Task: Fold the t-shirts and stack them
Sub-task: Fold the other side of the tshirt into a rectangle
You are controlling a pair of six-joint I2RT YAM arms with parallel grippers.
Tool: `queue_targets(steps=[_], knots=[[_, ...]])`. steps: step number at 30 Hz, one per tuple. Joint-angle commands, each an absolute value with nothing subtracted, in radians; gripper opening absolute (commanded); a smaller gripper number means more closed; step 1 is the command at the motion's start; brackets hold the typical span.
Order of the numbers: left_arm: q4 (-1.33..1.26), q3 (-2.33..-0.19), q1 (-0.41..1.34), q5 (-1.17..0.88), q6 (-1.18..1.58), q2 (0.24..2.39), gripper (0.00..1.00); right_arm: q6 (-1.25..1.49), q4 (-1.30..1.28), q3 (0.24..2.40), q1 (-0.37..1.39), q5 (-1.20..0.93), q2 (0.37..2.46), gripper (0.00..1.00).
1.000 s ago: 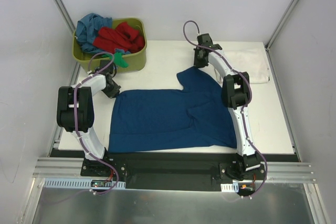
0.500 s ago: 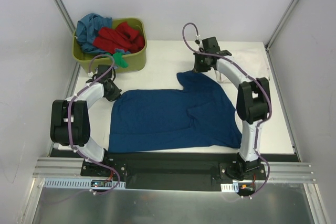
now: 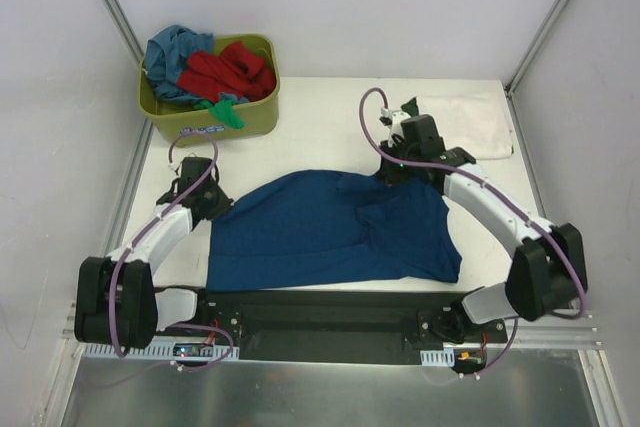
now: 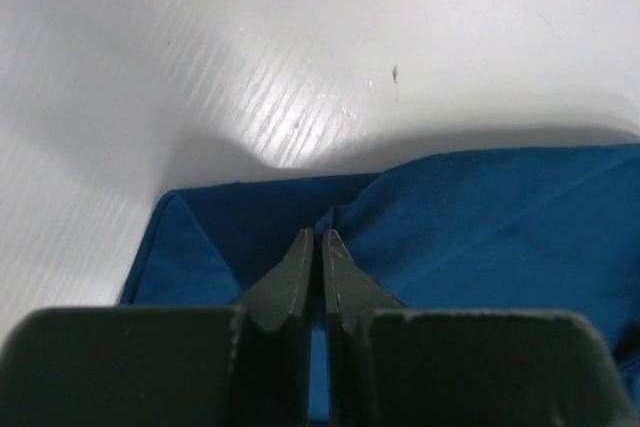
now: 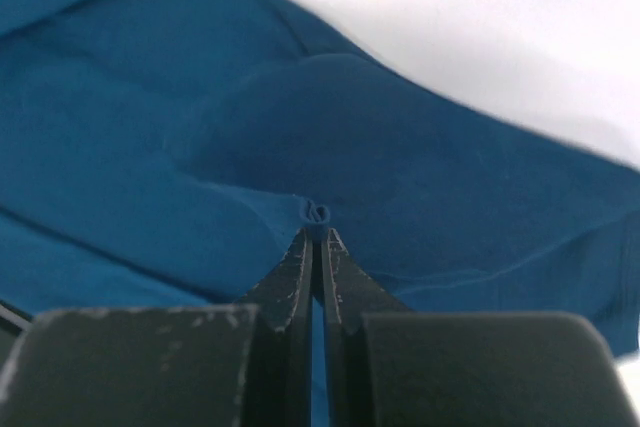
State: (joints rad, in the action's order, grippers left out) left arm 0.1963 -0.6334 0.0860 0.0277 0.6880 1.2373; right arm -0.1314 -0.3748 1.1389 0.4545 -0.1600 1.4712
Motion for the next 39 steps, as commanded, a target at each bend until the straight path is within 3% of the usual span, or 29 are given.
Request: queue_targets(steps=[1,15,31,39], knots=[[0.166,-0.557,0.092,0.029,0.666,1.120,0.00,-0.088,-0.416,1.043,0.456,-0.065,1.292,0.01],[0.169,-0.483,0.092,0.103,0.701,0.962,0.00,-0.037,-0.681,0.997,0.445,0.218,1.062,0.01],[0.253,-0.561,0.091,0.153,0.684,0.854,0.00,-0.075,-0.753,1.123,0.383,0.141,1.121,0.01],[0.267,-0.480,0.091,0.140,0.712,0.789,0.01,-0.061,-0.818,1.082,0.382,0.156,1.054,0.01]])
